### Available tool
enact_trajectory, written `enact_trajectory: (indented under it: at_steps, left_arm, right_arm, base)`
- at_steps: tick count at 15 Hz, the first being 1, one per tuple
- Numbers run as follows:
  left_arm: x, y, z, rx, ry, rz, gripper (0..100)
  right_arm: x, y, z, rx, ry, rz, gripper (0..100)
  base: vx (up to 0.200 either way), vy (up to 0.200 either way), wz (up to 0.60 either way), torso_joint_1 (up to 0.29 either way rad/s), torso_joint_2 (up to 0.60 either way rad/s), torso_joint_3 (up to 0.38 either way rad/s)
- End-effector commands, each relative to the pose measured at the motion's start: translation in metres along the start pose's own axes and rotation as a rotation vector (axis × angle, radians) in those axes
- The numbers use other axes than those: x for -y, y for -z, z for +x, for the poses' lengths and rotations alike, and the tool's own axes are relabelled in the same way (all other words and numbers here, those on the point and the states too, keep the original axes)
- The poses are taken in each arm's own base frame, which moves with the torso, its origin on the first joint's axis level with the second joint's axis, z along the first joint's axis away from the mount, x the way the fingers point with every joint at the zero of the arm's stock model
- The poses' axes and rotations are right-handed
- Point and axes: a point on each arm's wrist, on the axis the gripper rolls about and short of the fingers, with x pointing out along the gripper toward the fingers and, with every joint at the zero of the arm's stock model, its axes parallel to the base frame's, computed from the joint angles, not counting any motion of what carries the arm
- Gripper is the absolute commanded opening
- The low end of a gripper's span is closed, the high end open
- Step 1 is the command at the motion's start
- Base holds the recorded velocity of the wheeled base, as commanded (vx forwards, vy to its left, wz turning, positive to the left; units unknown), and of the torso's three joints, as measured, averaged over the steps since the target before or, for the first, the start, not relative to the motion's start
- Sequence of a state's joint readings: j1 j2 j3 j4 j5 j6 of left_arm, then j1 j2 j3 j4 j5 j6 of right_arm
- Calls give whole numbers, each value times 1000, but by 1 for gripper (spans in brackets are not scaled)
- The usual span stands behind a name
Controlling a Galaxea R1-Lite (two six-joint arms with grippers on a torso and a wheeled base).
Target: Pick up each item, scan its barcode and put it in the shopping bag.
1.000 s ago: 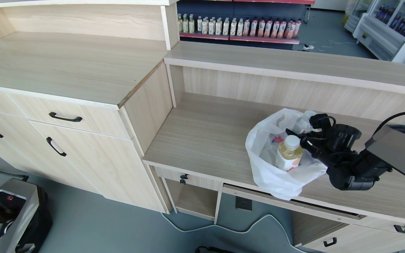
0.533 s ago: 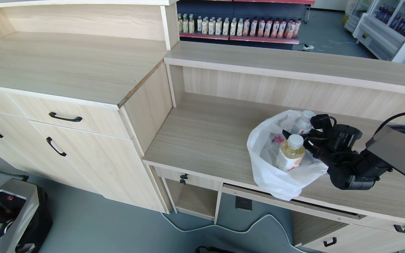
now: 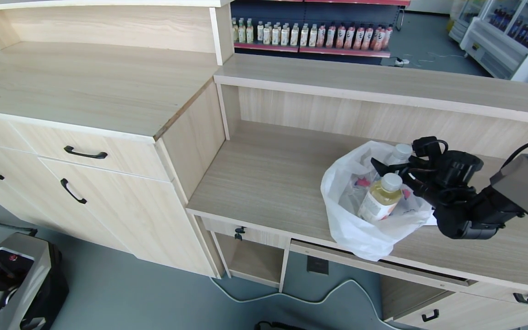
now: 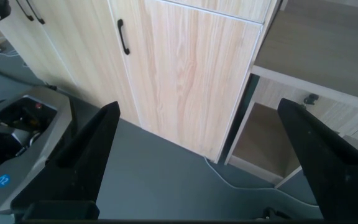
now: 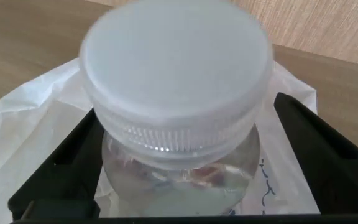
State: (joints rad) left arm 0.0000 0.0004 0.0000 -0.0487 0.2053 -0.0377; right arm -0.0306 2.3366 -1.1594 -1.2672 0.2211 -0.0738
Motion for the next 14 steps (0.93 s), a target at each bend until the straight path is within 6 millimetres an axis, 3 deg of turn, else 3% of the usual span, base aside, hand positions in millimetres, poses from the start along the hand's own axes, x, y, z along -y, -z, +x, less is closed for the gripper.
enact_trajectory:
  at_steps: [1,4,7,9,10,14]
  left_arm:
    - [0,0,0,1,0,-1,100]
    - [0,0,0,1,0,-1,100]
    - [0,0,0,2,0,-1,100]
    - [0,0,0,1,0,-1,100]
    - [0,0,0,1,0,-1,100]
    - [0,0,0,1,0,-1,100]
  right_arm:
    - [4,-29,-5,42,3,-13,100]
    - [5,-77,-21,35,-3,-12,100]
    - [5,-119,-55,47,16,-27,100]
    - [11,-127,-81,21,44,-84,100]
    - [14,-133,-107,2,70,-123,100]
    - [8,-146,-164,-28,117,-160,100]
  base:
    - [0,0,0,0,0,0]
    - [0,0,0,0,0,0]
    - [0,0,0,0,0,0]
    - [0,0,0,0,0,0]
    - [0,0,0,0,0,0]
    - [0,0,0,0,0,0]
